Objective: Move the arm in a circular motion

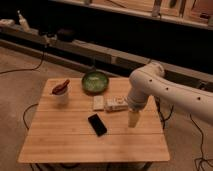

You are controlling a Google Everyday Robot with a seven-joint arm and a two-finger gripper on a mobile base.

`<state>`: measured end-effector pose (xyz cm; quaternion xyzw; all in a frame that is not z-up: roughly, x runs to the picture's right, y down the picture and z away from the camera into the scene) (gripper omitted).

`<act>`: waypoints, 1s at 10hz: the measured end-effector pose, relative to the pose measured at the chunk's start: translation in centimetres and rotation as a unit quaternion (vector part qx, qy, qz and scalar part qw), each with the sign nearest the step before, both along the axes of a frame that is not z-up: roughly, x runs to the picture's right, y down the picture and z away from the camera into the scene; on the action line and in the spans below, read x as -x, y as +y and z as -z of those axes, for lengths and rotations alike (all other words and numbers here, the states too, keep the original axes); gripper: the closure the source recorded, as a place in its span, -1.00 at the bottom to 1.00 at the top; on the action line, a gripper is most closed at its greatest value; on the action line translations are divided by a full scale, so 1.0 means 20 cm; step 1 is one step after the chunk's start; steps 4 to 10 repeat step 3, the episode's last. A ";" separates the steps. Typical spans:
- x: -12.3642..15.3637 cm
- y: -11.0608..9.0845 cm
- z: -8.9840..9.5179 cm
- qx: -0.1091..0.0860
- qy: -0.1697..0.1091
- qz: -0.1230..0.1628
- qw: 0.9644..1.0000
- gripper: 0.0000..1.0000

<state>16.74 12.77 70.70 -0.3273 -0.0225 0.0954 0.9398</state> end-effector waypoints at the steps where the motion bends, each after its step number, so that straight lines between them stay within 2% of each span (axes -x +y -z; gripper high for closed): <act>1: -0.11 0.00 -0.01 0.000 0.021 -0.013 1.000 -0.60; 3: -0.25 -0.04 -0.01 -0.007 0.052 -0.034 0.998 -0.60; 10: -0.25 -0.04 -0.01 -0.007 0.052 -0.034 0.998 -0.60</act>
